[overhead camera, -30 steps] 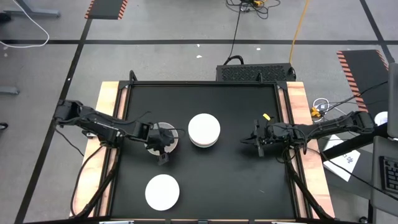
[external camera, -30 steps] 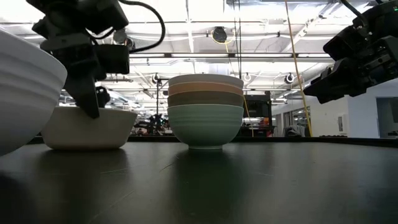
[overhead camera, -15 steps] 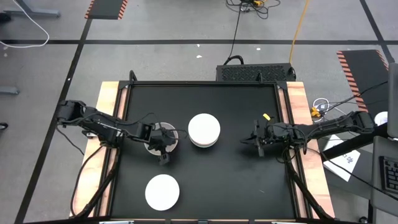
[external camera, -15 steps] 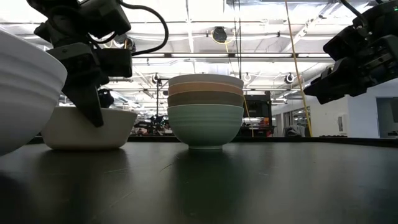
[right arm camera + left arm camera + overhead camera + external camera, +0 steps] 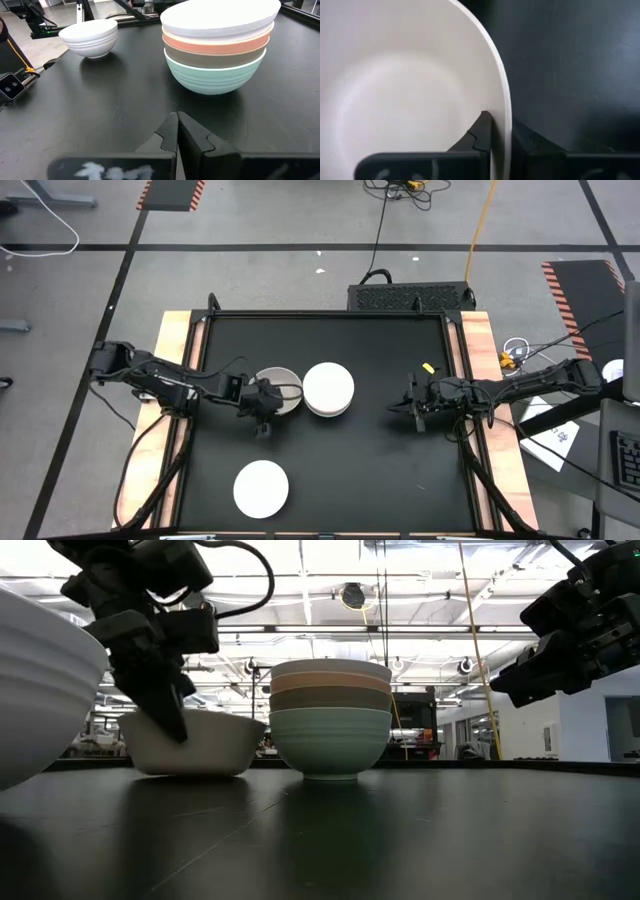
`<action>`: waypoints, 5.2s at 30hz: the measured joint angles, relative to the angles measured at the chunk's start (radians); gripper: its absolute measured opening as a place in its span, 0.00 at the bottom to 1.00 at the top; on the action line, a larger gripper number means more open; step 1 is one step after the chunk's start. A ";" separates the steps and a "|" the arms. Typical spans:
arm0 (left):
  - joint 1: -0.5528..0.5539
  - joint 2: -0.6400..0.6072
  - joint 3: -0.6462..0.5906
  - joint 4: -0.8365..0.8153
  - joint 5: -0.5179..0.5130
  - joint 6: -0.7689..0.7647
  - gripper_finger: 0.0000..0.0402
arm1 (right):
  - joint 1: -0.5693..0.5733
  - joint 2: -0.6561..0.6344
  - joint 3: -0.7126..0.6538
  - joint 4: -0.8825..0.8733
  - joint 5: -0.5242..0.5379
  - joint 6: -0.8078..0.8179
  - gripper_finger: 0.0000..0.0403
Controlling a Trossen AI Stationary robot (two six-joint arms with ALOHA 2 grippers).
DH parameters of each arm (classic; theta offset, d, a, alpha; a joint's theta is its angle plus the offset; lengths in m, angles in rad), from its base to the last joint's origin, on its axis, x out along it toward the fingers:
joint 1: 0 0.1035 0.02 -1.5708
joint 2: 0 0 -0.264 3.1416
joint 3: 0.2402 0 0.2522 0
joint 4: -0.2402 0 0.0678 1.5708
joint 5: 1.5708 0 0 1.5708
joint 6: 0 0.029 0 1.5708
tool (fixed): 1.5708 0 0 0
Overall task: Nest bowls inside each other
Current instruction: Stack the gray bowl on top of the top white bowl
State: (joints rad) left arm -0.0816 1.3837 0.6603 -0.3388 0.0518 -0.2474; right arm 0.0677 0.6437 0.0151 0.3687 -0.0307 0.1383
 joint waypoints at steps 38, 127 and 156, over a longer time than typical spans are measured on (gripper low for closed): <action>-0.022 -0.603 -0.383 0.367 -0.259 0.056 0.01 | 0.074 0.006 0.000 0.016 0.007 0.011 0.00; 0.043 0.313 0.694 -0.156 -0.028 0.323 0.01 | 0.119 0.052 0.000 0.024 0.034 0.015 0.00; -0.046 0.351 0.697 -0.392 -0.175 0.211 0.01 | 0.118 0.059 0.000 0.076 0.034 0.023 0.00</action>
State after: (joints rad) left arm -0.1272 1.7348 1.3575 -0.7307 -0.1228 -0.0364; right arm 0.1856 0.7029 0.0147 0.4446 0.0036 0.1608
